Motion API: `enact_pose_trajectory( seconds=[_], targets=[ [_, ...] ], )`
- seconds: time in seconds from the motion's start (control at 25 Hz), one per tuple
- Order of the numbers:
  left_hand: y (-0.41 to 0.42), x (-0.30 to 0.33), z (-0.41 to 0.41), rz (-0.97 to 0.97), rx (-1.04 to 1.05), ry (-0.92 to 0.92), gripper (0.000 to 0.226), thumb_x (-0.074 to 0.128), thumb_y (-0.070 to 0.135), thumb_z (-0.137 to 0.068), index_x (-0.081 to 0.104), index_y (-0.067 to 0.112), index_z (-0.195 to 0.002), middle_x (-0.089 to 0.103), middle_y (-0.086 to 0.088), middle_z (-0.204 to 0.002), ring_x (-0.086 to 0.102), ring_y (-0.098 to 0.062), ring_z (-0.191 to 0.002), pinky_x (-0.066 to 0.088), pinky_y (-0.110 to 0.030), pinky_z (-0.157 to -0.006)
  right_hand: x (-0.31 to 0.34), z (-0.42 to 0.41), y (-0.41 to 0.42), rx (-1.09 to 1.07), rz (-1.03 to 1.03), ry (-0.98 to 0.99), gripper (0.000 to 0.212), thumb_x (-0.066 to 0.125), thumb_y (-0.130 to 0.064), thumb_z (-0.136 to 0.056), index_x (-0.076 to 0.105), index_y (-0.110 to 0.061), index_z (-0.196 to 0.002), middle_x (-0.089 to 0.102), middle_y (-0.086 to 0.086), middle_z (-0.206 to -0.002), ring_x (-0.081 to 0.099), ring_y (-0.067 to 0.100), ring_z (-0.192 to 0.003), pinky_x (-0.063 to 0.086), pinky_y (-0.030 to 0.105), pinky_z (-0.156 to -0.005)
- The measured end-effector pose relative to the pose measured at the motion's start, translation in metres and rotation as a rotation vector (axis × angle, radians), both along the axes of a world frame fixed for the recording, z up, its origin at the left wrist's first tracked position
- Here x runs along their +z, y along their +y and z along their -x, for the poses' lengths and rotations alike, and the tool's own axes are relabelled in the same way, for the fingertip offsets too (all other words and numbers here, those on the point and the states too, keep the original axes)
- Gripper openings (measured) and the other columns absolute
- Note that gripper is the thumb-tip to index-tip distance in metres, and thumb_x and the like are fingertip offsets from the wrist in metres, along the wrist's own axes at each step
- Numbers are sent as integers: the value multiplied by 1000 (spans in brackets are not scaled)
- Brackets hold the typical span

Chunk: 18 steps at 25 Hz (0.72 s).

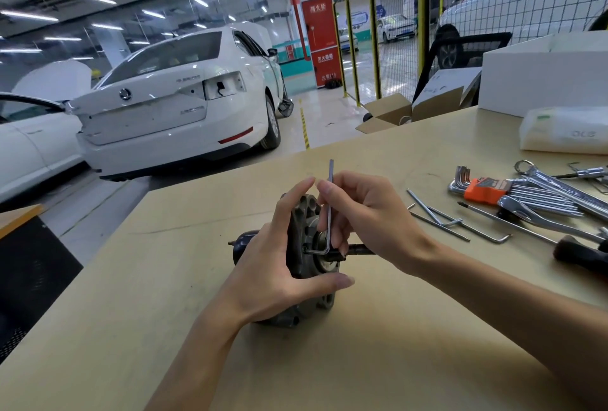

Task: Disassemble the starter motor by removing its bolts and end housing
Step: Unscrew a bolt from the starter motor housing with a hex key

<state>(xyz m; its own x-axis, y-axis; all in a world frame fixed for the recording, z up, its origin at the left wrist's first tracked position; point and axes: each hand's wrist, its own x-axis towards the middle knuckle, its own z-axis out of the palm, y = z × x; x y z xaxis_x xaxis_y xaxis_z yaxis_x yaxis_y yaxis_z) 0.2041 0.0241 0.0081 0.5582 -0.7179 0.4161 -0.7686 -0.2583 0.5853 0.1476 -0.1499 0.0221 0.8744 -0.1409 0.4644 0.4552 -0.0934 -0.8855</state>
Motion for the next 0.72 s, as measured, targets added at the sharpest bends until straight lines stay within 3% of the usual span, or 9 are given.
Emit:
enact_pose_trajectory(
  seconds=[0.12,0.16,0.2,0.24,0.28,0.36,0.52,0.6,0.72],
  targets=[
    [-1,-2,-2,90,35,119,122,82,68,-60,-1,59,-149,65,25,-115,64,0,-110,50,-19,-94,-1,-1,1,-12,3,-11,29,51,-21,-101,57,1,-83,66,6,-61,57,18,-42,46,27,-40],
    [-2,-1,-3,92,48,153,118,81,68,-60,6,58,-150,67,24,-112,65,1,-107,51,-18,-92,-1,-1,1,-17,5,-14,29,51,-21,-101,57,1,-83,66,6,-61,57,18,-42,47,27,-41],
    [-2,-1,-3,67,54,150,102,80,70,-60,25,56,-145,68,24,-109,66,3,-103,51,-17,-87,-1,0,1,-22,6,-17,28,51,-20,-101,57,1,-83,67,7,-61,58,18,-43,47,28,-41],
    [-3,0,-3,28,56,120,75,78,70,-62,46,55,-128,69,23,-103,66,3,-97,50,-14,-81,0,0,1,-28,10,-22,28,52,-20,-100,57,1,-83,67,7,-62,58,18,-43,47,28,-41],
    [-5,2,-1,-5,60,96,54,76,69,-64,56,49,-111,70,21,-97,67,2,-92,49,-11,-75,0,0,1,-35,19,-29,27,53,-20,-100,58,1,-83,67,7,-62,59,18,-43,48,28,-41],
    [-6,5,0,-7,56,101,41,73,67,-68,60,41,-97,70,16,-90,67,-2,-85,48,-9,-69,1,1,0,-52,50,-46,26,56,-19,-99,60,1,-82,67,9,-63,60,19,-44,49,27,-43],
    [-10,6,2,8,117,117,48,65,78,-69,63,32,-82,67,10,-72,64,-6,-70,49,-22,-62,5,2,-3,-105,133,-80,26,63,-27,-93,65,-4,-82,62,12,-63,65,22,-48,52,27,-48],
    [-15,7,3,3,187,98,49,62,83,-65,59,34,-69,59,13,-58,56,-3,-58,39,-17,-55,6,2,-5,-106,138,-79,25,65,-30,-91,68,-7,-81,61,3,-59,66,19,-50,52,25,-50],
    [-20,7,3,16,241,74,53,59,85,-64,57,33,-64,56,13,-54,52,-3,-53,37,-15,-53,6,1,-5,-138,147,-114,23,69,-28,-89,74,-11,-74,64,0,-55,62,12,-50,50,21,-52]
  ],
)
